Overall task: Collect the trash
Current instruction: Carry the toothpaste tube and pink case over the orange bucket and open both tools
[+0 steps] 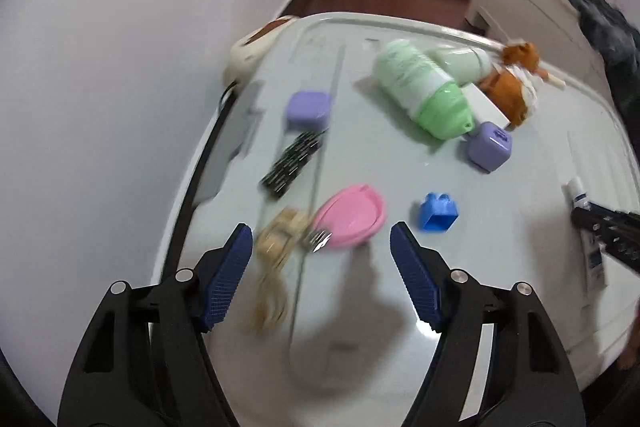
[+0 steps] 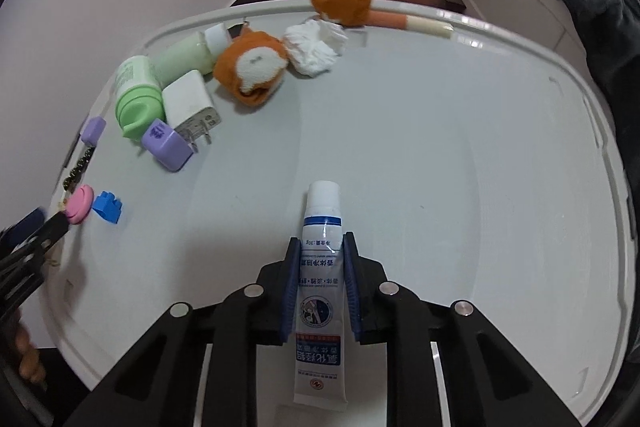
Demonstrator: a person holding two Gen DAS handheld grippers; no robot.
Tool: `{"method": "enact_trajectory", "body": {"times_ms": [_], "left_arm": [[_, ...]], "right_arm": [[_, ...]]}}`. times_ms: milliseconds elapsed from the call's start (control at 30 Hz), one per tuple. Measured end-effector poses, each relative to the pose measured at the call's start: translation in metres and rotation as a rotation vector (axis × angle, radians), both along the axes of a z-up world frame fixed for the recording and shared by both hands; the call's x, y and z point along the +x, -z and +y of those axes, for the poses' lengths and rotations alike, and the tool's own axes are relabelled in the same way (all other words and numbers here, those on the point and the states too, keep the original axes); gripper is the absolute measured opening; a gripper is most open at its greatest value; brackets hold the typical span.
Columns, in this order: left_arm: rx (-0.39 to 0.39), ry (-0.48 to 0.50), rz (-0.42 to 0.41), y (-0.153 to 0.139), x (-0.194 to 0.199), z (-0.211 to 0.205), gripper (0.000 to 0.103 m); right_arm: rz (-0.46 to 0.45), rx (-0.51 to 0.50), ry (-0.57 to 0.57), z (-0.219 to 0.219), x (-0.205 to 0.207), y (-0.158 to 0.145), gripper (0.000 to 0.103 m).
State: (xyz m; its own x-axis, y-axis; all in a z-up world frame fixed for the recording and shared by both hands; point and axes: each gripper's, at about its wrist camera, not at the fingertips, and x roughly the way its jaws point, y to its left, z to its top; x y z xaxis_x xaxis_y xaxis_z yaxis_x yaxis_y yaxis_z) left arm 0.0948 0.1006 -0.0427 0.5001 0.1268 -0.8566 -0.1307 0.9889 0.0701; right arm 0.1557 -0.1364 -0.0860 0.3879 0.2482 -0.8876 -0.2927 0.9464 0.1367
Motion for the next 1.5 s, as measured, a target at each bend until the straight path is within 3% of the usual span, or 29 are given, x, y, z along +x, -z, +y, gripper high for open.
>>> {"method": "enact_trajectory", "body": {"times_ms": [67, 233, 300, 333, 433, 567, 733, 967, 1133, 1333, 1500], "left_arm": [[0.054, 0.038, 0.023, 0.01, 0.009, -0.006, 0.071], [0.062, 0.128, -0.065, 0.018, -0.001, -0.007, 0.075], [0.051, 0.149, -0.084, 0.015, -0.006, -0.005, 0.063], [0.048, 0.155, -0.1, 0.013, -0.01, -0.004, 0.039], [-0.031, 0.17, -0.098, 0.01, -0.019, -0.003, 0.04], [-0.069, 0.183, -0.118, 0.0, -0.035, -0.019, 0.04], [-0.114, 0.236, -0.209, -0.044, -0.059, -0.041, 0.04], [-0.138, 0.299, -0.28, -0.092, -0.095, -0.082, 0.04], [-0.141, 0.375, -0.308, -0.116, -0.14, -0.109, 0.04], [-0.123, 0.404, -0.254, -0.104, -0.188, -0.134, 0.04], [-0.155, 0.411, -0.163, -0.081, -0.21, -0.138, 0.04]], "right_arm": [[0.012, 0.019, 0.006, -0.009, 0.002, -0.002, 0.021], [0.024, 0.054, 0.015, -0.028, 0.005, 0.0, 0.021], [0.016, 0.053, 0.02, -0.03, 0.005, 0.0, 0.021], [0.011, 0.049, 0.02, -0.026, 0.007, 0.001, 0.021], [-0.011, 0.038, 0.019, -0.024, 0.004, 0.0, 0.021], [-0.017, 0.047, 0.026, -0.031, -0.003, -0.001, 0.021], [-0.038, 0.127, 0.039, -0.044, -0.017, -0.02, 0.021], [-0.113, 0.189, 0.025, -0.067, -0.065, -0.081, 0.021], [-0.162, 0.226, -0.013, -0.085, -0.122, -0.12, 0.021], [-0.138, 0.233, -0.063, -0.094, -0.181, -0.118, 0.021], [-0.08, 0.209, -0.084, -0.096, -0.221, -0.094, 0.021]]}}
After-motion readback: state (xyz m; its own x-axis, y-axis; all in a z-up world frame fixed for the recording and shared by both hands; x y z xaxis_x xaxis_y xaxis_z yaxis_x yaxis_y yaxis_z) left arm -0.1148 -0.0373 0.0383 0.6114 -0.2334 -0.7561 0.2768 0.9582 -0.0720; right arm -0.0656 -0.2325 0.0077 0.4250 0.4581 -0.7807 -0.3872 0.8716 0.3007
